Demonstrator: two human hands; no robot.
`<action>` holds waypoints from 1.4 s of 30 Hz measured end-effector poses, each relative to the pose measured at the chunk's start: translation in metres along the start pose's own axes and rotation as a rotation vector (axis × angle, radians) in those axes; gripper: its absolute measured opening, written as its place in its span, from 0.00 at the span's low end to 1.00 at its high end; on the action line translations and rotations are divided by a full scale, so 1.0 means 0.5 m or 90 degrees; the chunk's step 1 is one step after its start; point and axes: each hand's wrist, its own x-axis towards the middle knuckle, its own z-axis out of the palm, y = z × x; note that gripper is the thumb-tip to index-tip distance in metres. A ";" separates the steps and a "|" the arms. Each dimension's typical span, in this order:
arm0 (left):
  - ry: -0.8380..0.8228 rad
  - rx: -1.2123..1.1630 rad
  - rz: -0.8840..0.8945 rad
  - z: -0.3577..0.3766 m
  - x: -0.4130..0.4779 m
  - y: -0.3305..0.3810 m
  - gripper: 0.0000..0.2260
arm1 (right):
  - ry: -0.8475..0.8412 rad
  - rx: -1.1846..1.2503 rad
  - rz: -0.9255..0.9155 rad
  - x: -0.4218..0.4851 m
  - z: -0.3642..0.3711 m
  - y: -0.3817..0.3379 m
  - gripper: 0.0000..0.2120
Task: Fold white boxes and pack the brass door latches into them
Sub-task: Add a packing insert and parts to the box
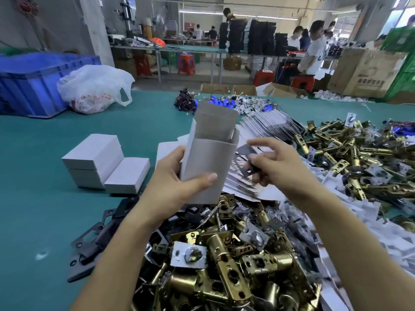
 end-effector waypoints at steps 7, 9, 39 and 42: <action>-0.062 -0.022 -0.037 0.012 -0.001 -0.016 0.22 | -0.020 0.186 -0.017 -0.061 -0.032 -0.038 0.25; -0.063 -0.018 -0.035 0.013 0.000 -0.015 0.22 | 0.004 0.103 -0.046 -0.067 -0.026 -0.044 0.23; -0.045 -0.002 -0.044 0.017 0.001 -0.021 0.22 | 0.111 -0.162 -0.253 -0.064 0.017 -0.110 0.05; -0.056 0.005 -0.033 0.018 0.001 -0.021 0.21 | 0.107 -0.201 -0.261 -0.055 0.012 -0.123 0.03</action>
